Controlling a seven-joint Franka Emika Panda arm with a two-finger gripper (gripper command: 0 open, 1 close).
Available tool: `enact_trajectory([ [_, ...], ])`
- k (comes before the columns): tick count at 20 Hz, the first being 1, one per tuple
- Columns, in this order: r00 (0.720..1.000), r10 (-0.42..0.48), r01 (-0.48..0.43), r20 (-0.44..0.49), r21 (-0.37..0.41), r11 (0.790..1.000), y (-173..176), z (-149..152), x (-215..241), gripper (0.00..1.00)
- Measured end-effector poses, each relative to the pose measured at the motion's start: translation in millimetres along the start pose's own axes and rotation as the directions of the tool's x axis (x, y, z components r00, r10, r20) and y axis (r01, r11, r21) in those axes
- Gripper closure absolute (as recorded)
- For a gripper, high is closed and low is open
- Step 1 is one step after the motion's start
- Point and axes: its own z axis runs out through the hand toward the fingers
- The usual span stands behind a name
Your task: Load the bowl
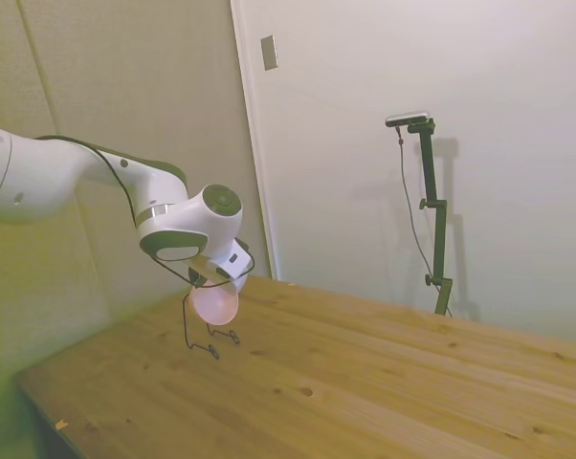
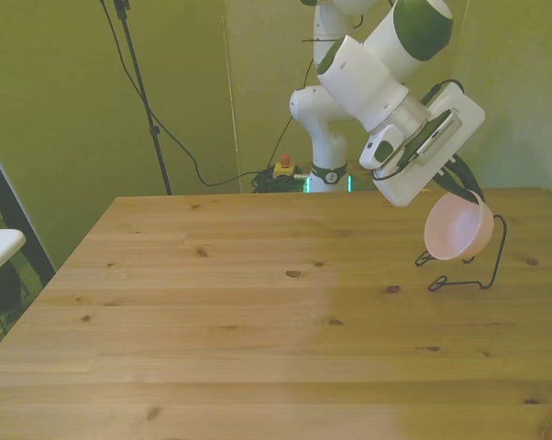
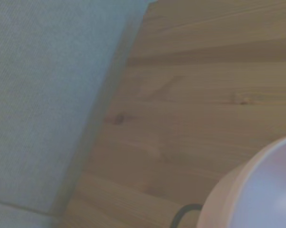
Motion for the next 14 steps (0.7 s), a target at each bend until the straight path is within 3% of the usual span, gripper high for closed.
enact_trajectory([
  [5, 0.998, -0.046, 0.042, 0.049, 0.078, 0.996, 12, 13, -3, 1.00],
  [14, 0.995, -0.069, 0.058, 0.075, 0.128, 0.990, 31, 32, 4, 1.00],
])
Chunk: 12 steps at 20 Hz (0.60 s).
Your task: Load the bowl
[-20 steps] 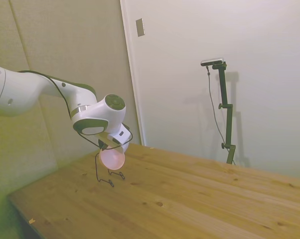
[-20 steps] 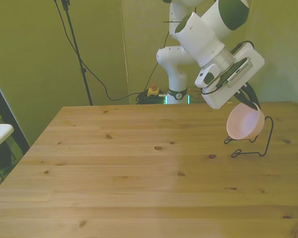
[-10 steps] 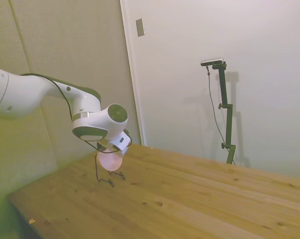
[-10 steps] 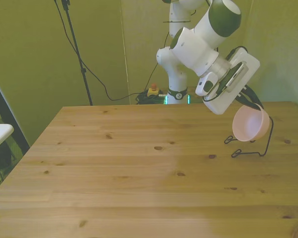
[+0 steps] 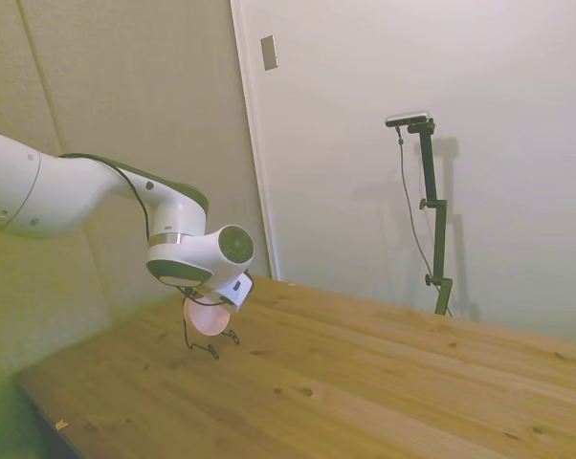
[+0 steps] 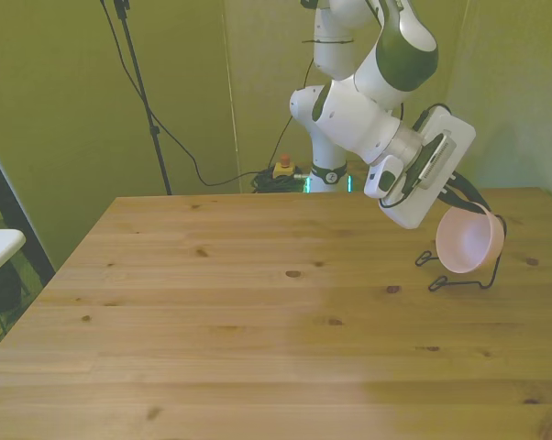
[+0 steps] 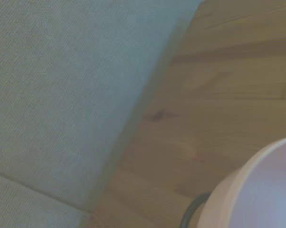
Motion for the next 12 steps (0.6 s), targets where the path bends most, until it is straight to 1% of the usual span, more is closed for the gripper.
enact_trajectory([
  [12, 1.000, 0.006, -0.006, 0.015, 0.016, 1.000, 21, 12, -9, 1.00],
])
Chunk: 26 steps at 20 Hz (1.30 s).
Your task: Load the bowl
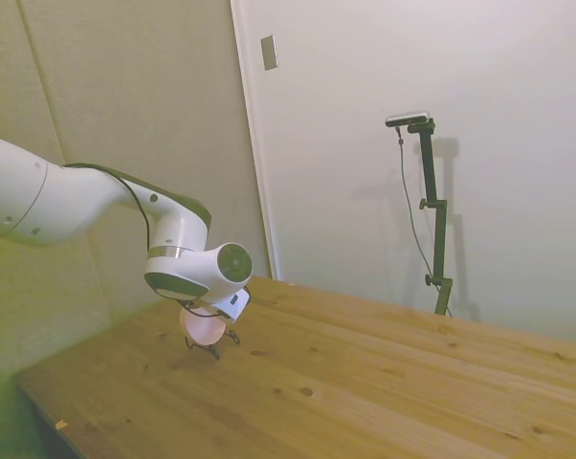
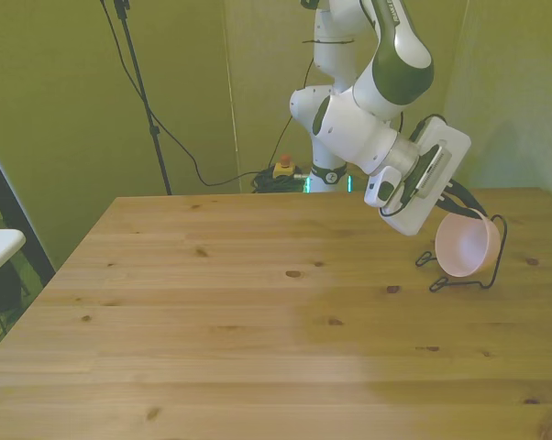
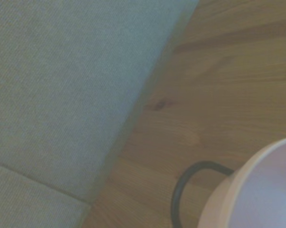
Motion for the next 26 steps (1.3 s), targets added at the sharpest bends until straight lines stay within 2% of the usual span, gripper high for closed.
enact_trajectory([
  [17, 1.000, 0.008, -0.008, -0.010, 0.013, 1.000, 5.2, -2.9, 0.7, 1.00],
  [18, 1.000, 0.010, -0.010, -0.010, 0.012, 1.000, 6.4, -2.8, 0.4, 0.00],
  [26, 1.000, 0.020, -0.019, -0.014, 0.027, 0.999, 9.5, -2.1, -0.5, 0.00],
])
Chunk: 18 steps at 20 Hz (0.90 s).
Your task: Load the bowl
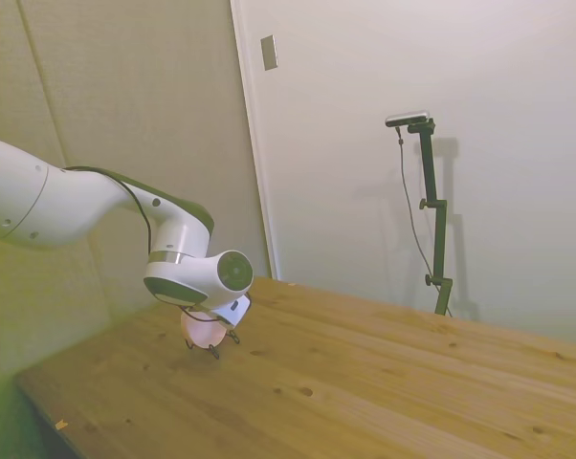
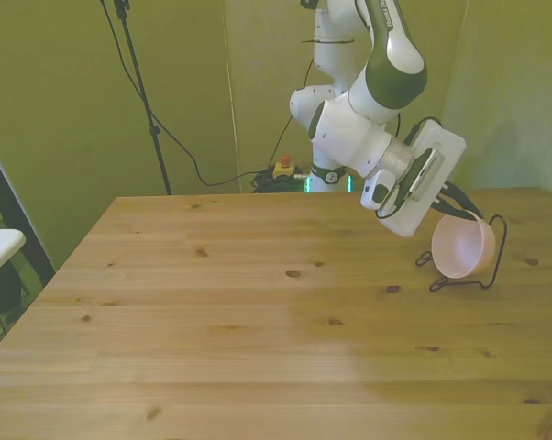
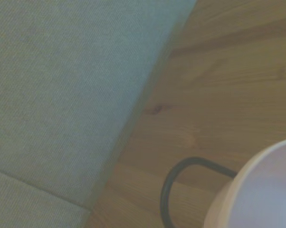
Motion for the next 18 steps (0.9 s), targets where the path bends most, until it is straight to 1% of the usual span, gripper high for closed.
enact_trajectory([
  [7, 1.000, -0.008, 0.008, 0.000, 0.016, 1.000, -1, -1, -3, 0.00],
  [10, 1.000, -0.010, 0.010, -0.004, 0.022, 1.000, -2, -9, -11, 0.00],
  [14, 0.999, -0.019, 0.019, -0.032, 0.025, 0.999, -6, -39, -22, 0.00],
  [18, 0.998, 0.001, -0.002, -0.066, -0.021, 1.000, -13, -77, -39, 0.00],
])
